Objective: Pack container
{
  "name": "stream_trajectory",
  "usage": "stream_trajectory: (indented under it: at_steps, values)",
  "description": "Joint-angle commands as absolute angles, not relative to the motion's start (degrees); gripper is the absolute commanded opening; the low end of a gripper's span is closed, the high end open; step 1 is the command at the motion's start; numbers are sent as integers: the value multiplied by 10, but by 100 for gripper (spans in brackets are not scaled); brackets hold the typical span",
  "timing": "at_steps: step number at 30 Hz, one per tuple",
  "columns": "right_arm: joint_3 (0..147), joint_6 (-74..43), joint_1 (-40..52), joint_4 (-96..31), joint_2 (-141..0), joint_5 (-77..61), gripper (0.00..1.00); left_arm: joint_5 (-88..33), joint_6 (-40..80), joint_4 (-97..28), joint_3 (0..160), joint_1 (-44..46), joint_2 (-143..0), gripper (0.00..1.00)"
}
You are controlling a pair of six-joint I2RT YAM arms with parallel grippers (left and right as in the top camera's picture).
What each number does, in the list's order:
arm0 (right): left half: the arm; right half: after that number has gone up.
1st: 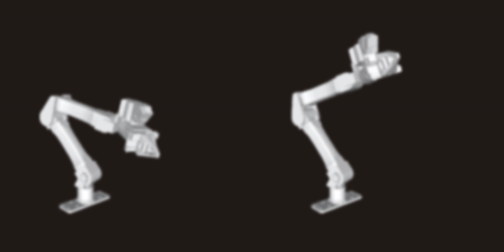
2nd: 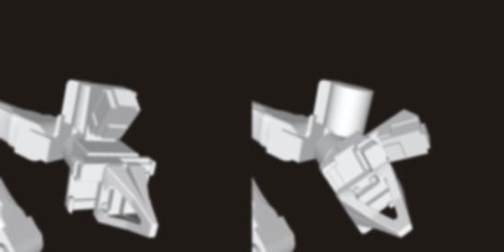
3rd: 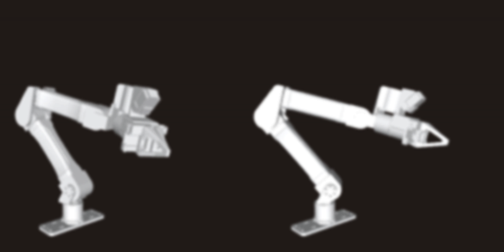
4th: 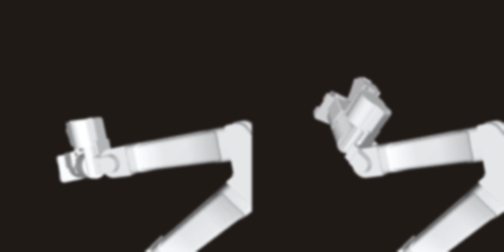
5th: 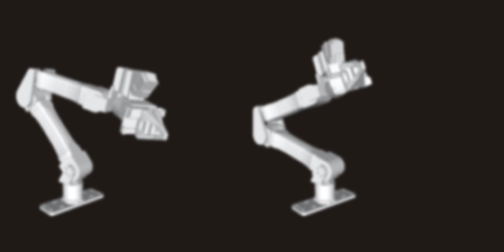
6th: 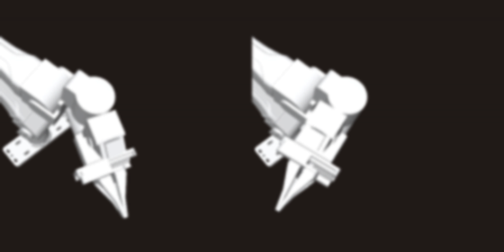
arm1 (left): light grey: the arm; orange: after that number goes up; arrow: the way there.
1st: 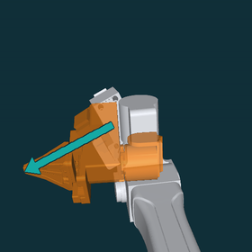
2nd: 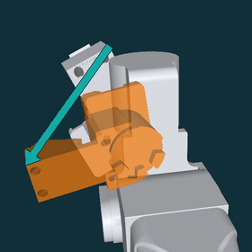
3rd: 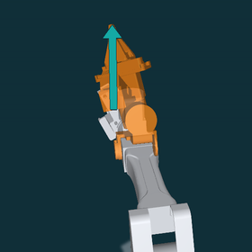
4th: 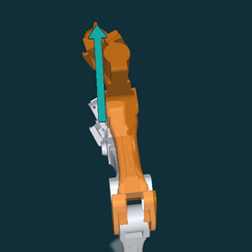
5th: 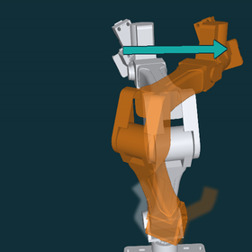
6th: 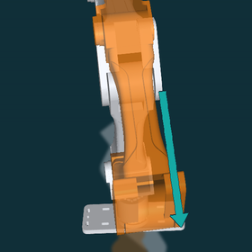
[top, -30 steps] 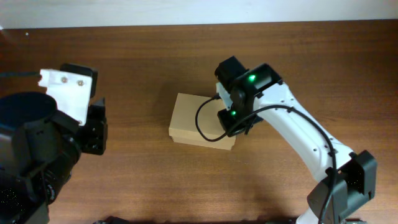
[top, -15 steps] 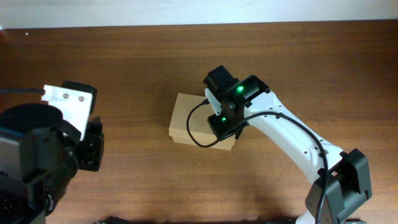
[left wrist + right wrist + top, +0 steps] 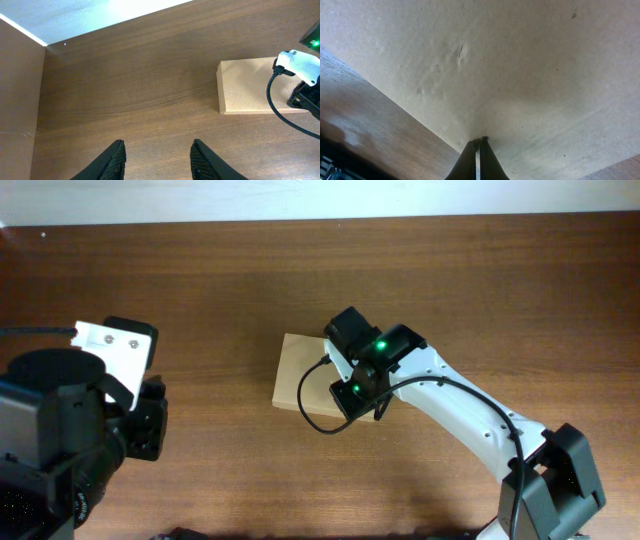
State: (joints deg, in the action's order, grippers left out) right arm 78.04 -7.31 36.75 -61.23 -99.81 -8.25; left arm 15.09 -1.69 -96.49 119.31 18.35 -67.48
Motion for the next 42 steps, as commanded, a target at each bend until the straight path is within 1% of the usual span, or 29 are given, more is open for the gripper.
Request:
stream_trajectory:
  at_steps: [1,3,8,11,14,15,20,26,27,31,35,37,42]
  values:
    - [761,-81,372,-630,-1016,-71,4,159,-9,-964,1189,182,-674,43]
    - [783,-81,372,-644,-1015,-70,4,159,-9,-963,1189,182,-674,43]
    - [902,-73,372,-689,-1011,-67,4,164,-9,-956,1189,182,-674,43]
    - [972,-74,372,-720,-1011,-42,4,164,-9,-952,1189,182,-673,44]
    - [1052,-74,372,-765,-1011,6,5,185,-9,-941,1190,182,-669,48]
    - [1080,-74,372,-781,-1011,27,8,194,-9,-933,1190,182,-666,48]
    - [1233,-81,372,-867,-1011,138,11,239,-10,-867,1190,182,-645,49]
    - [1407,-114,372,-974,-1009,291,13,293,-25,-814,1190,182,-611,49]
    - [1424,-113,371,-973,-1005,304,13,303,-24,-811,1190,182,-605,49]
    - [1456,-142,372,-973,-967,367,13,330,-24,-804,1190,182,-579,48]
    - [1457,-167,372,-973,-910,435,13,354,-22,-799,1190,182,-541,49]
    - [1457,-171,372,-973,-880,461,13,359,-22,-799,1190,182,-520,55]
    - [1456,-203,372,-973,-791,542,13,401,-6,-811,1190,182,-460,64]
